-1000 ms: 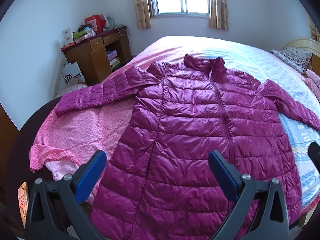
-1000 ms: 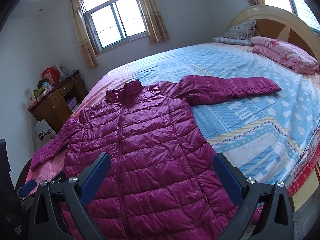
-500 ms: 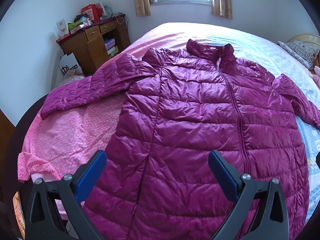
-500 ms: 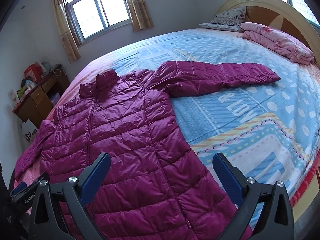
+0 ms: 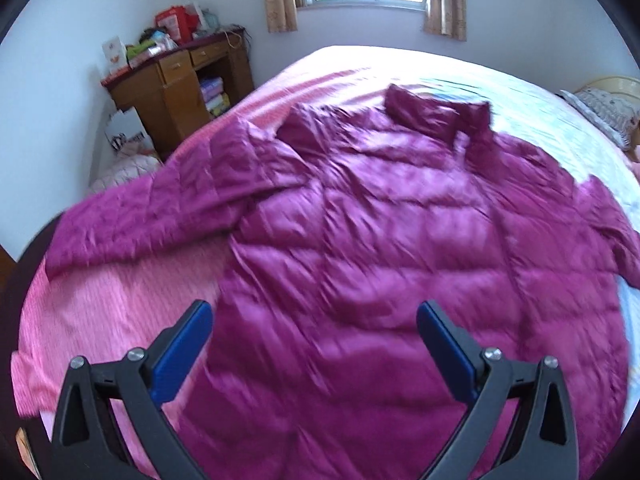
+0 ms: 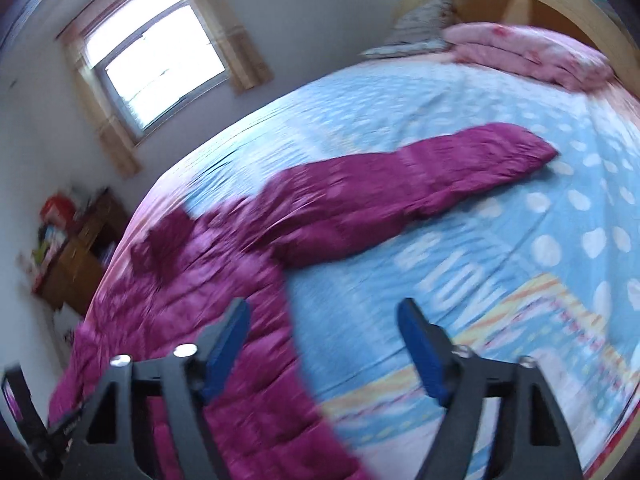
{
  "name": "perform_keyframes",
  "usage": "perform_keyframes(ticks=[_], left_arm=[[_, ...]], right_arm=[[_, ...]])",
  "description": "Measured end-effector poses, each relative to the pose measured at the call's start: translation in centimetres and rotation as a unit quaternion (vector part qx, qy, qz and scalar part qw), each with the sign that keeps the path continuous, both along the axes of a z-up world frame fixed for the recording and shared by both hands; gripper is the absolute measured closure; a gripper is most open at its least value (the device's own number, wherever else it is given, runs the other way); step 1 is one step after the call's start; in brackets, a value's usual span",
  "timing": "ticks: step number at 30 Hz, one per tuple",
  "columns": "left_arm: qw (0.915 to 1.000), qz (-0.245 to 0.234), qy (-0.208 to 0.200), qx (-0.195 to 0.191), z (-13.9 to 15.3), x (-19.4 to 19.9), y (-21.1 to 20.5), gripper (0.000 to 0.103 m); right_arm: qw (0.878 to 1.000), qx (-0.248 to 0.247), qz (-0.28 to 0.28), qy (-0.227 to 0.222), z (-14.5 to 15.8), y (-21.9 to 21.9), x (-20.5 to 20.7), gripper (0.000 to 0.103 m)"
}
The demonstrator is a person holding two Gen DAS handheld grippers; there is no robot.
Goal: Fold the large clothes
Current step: 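Grasp the jacket sleeve cuff with the right gripper and lift it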
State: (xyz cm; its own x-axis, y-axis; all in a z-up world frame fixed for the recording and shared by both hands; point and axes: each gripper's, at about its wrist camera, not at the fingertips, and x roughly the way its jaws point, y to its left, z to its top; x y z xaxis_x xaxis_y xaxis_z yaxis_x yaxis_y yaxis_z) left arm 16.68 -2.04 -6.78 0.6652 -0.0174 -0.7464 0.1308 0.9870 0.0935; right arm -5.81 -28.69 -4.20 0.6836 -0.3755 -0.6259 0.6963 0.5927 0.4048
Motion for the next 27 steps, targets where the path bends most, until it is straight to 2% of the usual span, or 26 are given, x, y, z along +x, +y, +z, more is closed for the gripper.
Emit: perform_keyframes(ticks=[3, 5, 8, 10, 13, 15, 19, 22, 24, 25, 27], left_arm=[[0.9997, 0.012, -0.02, 0.0, -0.6, 1.8, 0.6, 0.0], [0.9996, 0.019, -0.012, -0.016, -1.5, 3.0, 1.0, 0.0], [0.9992, 0.031, 0.008, -0.026, -3.1, 3.8, 1.2, 0.0], [0.999, 0.035, 0.011, -0.024, -3.8, 3.8, 1.0, 0.0], [0.9992, 0.036, -0.005, -0.019, -3.9, 3.4, 0.7, 0.0], [0.9993, 0.035, -0.006, -0.016, -4.0, 3.4, 0.7, 0.0], [0.9982, 0.039, 0.0, -0.046, -4.3, 3.5, 1.4, 0.0], [0.998, 0.038, -0.004, -0.05, -4.4, 3.6, 1.6, 0.0], [0.9981, 0.038, -0.006, -0.048, -4.4, 3.6, 1.5, 0.0], [0.9981, 0.038, -0.006, -0.048, -4.4, 3.6, 1.5, 0.0], [0.998, 0.037, -0.007, -0.05, -4.4, 3.5, 1.5, 0.0]], right_arm=[[0.996, 0.06, -0.053, -0.043, -0.8, -5.7, -2.5, 0.039], [0.986, 0.1, -0.111, -0.081, -1.4, -10.0, -4.8, 0.039], [0.965, 0.124, -0.198, -0.116, -1.8, -15.2, -8.0, 0.039], [0.961, 0.129, -0.216, -0.115, -2.1, -17.6, -8.7, 0.039], [0.957, 0.144, -0.238, -0.085, -3.4, -20.7, -8.3, 0.039], [0.953, 0.15, -0.248, -0.087, -4.4, -22.1, -8.0, 0.039], [0.958, 0.124, -0.246, -0.079, -4.3, -23.8, -6.1, 0.038], [0.964, 0.094, -0.244, -0.046, -4.6, -24.2, -4.6, 0.038], [0.971, 0.054, -0.232, 0.01, -4.3, -24.3, -3.2, 0.058], [0.972, 0.047, -0.227, 0.024, -4.2, -23.9, -2.9, 0.075], [0.976, 0.051, -0.21, 0.022, -4.4, -24.2, -3.2, 0.084]])
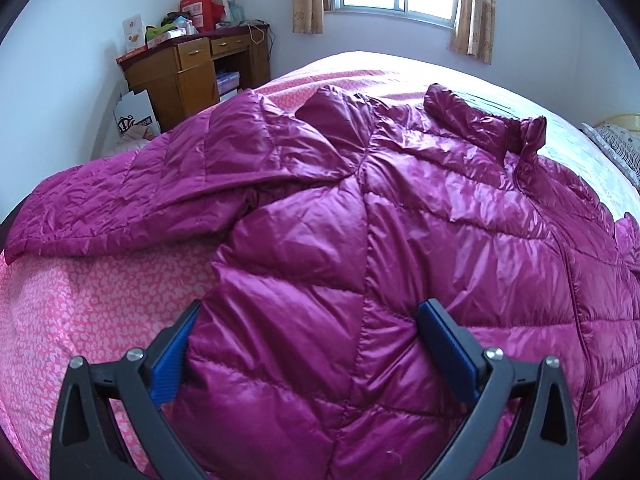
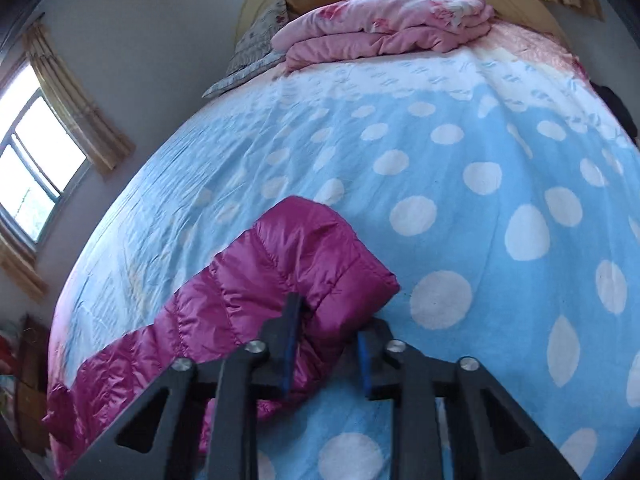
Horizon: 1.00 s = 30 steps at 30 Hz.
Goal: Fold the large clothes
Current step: 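Grasp the jacket sleeve cuff with the right gripper and lift it, then carry the sleeve across the jacket body and release it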
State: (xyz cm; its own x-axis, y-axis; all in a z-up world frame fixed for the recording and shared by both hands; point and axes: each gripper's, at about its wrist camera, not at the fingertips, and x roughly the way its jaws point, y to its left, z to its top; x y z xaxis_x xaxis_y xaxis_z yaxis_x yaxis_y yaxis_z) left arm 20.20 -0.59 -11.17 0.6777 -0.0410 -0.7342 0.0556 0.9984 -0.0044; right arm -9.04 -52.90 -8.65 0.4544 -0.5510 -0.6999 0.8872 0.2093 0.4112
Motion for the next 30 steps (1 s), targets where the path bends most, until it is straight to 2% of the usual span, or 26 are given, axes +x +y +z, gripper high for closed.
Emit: perform_keyframes(ticks=[2, 3, 7, 9, 10, 12, 15, 20, 25, 26, 30], left_arm=[[1.0, -0.001, -0.001, -0.002, 0.0, 0.0, -0.1, 0.0], [1.0, -0.001, -0.001, -0.004, 0.0, 0.0, 0.0, 0.0], [0.9999, -0.004, -0.004, -0.011, 0.2, -0.5, 0.6, 0.0], [0.9999, -0.005, -0.005, -0.013, 0.2, -0.5, 0.8, 0.0], [0.9999, -0.006, -0.006, -0.015, 0.3, -0.5, 0.9, 0.0], [0.9997, -0.009, -0.008, -0.02, 0.3, -0.6, 1.0, 0.0], [0.9994, -0.014, -0.012, -0.03, 0.4, -0.8, 1.2, 0.0], [0.9983, -0.02, -0.019, -0.052, 0.5, -1.0, 1.8, 0.0], [0.9958, -0.024, -0.029, -0.084, 0.6, -1.2, 2.5, 0.0], [0.9953, -0.024, -0.031, -0.089, 0.6, -1.2, 2.6, 0.0], [0.9945, -0.025, -0.036, -0.095, 0.6, -1.2, 2.8, 0.0]], right_arm=[[1.0, 0.006, 0.014, -0.013, 0.5, -0.2, -0.4, 0.093], [1.0, 0.004, 0.017, -0.02, 1.1, 0.5, -0.8, 0.093], [0.995, -0.071, 0.057, -0.049, 6.8, 4.0, -0.3, 0.094], [0.986, -0.105, 0.109, -0.066, 10.1, 6.8, 1.7, 0.094], [0.978, -0.122, 0.149, -0.076, 12.1, 8.9, 3.4, 0.094], [0.965, -0.141, 0.204, -0.088, 14.2, 12.1, 5.9, 0.094], [0.933, -0.151, 0.311, -0.105, 16.4, 18.5, 11.5, 0.094], [0.885, -0.129, 0.434, -0.107, 14.8, 27.4, 20.5, 0.094], [0.841, -0.081, 0.526, -0.093, 9.8, 34.3, 28.5, 0.094], [0.828, -0.068, 0.55, -0.087, 8.4, 35.7, 30.2, 0.094], [0.797, -0.05, 0.598, -0.068, 4.6, 39.5, 33.6, 0.094]])
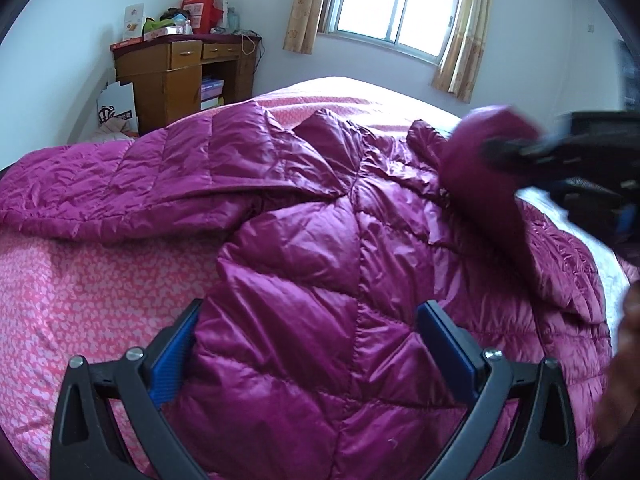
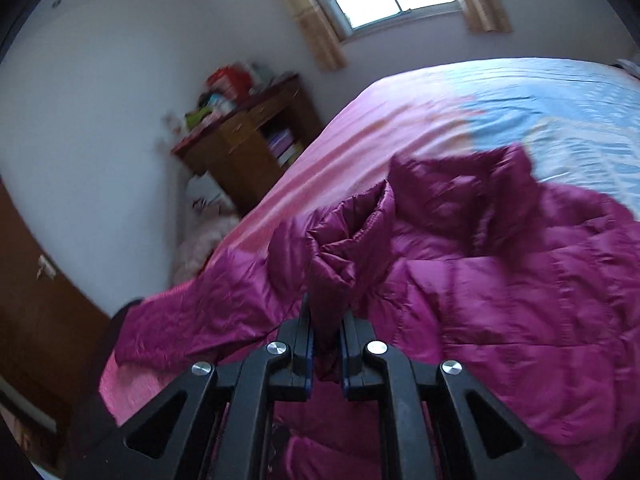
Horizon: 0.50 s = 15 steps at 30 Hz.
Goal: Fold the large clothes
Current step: 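Carry the sleeve across the jacket body and release it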
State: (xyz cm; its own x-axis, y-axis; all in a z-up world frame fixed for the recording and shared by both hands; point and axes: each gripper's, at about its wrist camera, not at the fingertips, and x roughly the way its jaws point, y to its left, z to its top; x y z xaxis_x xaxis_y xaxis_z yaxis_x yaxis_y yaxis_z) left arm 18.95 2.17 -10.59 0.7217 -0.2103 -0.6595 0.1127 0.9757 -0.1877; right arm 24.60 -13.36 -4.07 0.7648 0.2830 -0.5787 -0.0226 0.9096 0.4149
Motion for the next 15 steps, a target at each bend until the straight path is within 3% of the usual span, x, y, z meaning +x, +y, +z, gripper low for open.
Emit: perform_keyframes(ticks=[4, 6, 8, 10, 13, 15], left_arm=[[1.0, -0.001, -0.004, -0.004, 0.0, -0.1, 0.1, 0.0], [1.0, 0.001, -0.004, -0.005, 0.0, -0.1, 0.2, 0.0], [0.9999, 0.003, -0.003, -0.012, -0.1, -0.1, 0.5, 0.0], [0.9999, 0.002, -0.006, -0.015, 0.0, -0.3, 0.7, 0.0], [1.0, 0.002, -0.005, -0.007, 0.0, -0.4, 0.6, 0.0], [0.9999, 0.001, -0.005, -0.01, 0.0, -0.4, 0.7, 0.0]], right_arm=[[0.999, -0.002, 0.038, 0.016, -2.7, 1.3, 2.4, 0.092], [0.998, 0.02, 0.054, 0.039, -3.8, 1.4, 3.4, 0.084], [0.991, 0.068, 0.091, 0.068, -4.9, 1.1, 4.3, 0.05], [0.987, 0.104, 0.107, 0.064, -5.1, 1.1, 4.3, 0.04], [0.982, 0.137, 0.117, 0.058, -4.4, 0.1, 3.8, 0.038], [0.982, 0.148, 0.114, 0.015, -2.8, -0.9, 2.2, 0.038]])
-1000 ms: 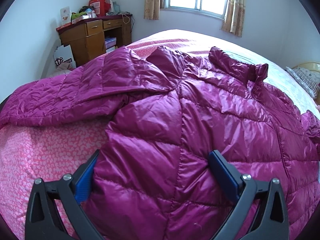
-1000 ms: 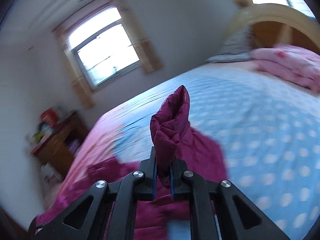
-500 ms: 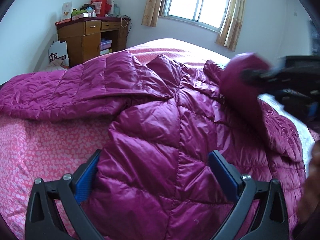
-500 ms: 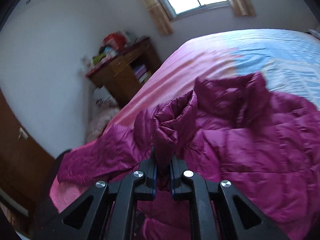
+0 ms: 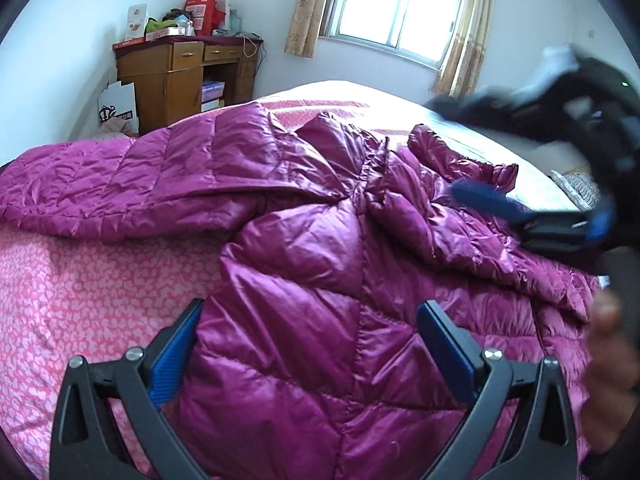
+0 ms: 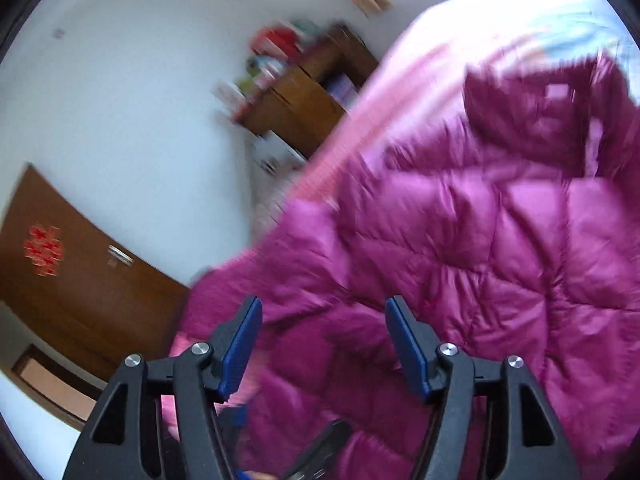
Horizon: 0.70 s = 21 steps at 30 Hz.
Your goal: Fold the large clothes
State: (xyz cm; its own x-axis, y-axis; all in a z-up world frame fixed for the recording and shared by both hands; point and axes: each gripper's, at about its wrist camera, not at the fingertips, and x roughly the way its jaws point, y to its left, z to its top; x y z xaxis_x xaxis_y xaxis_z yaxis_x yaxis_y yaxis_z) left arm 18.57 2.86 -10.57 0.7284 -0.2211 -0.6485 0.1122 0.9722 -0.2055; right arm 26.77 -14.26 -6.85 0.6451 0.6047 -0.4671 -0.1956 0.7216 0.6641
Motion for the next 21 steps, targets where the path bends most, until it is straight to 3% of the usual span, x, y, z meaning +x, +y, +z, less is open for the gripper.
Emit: perform_keyframes(ticks=[1, 2, 4, 8, 11, 15, 16, 21], left_arm=[[1.0, 0.0, 0.0, 0.0, 0.0, 0.0, 0.1, 0.0], [1.0, 0.0, 0.001, 0.002, 0.0, 0.0, 0.0, 0.0], [1.0, 0.0, 0.001, 0.005, 0.0, 0.0, -0.1, 0.0], [0.9999, 0.002, 0.003, 0.012, 0.1, 0.2, -0.5, 0.0], [0.9998, 0.003, 0.005, 0.02, 0.0, 0.3, -0.8, 0.0], [0.9992, 0.005, 0.014, 0.038, 0.0, 0.6, -1.3, 0.0], [0.9989, 0.005, 0.016, 0.043, 0.0, 0.6, -1.4, 0.0], [0.9959, 0.001, 0.046, 0.077, 0.6, 1.2, -2.4, 0.0]], right_arm=[[1.0, -0.011, -0.012, -0.013, 0.8, -0.5, -0.6, 0.04], [0.998, -0.036, -0.033, -0.027, 1.9, -1.7, -1.7, 0.052], [0.995, -0.065, -0.062, -0.036, 3.1, -3.7, -3.3, 0.062], [0.968, -0.167, -0.186, -0.008, 2.9, -10.2, -6.4, 0.062], [0.95, -0.193, -0.243, 0.03, 0.6, -13.7, -7.5, 0.062], [0.954, -0.187, -0.219, 0.079, -4.3, -14.5, -7.0, 0.062], [0.953, -0.197, -0.219, 0.064, -5.0, -13.9, -6.9, 0.062], [0.949, -0.229, -0.211, 0.055, -4.8, -12.8, -6.3, 0.061]])
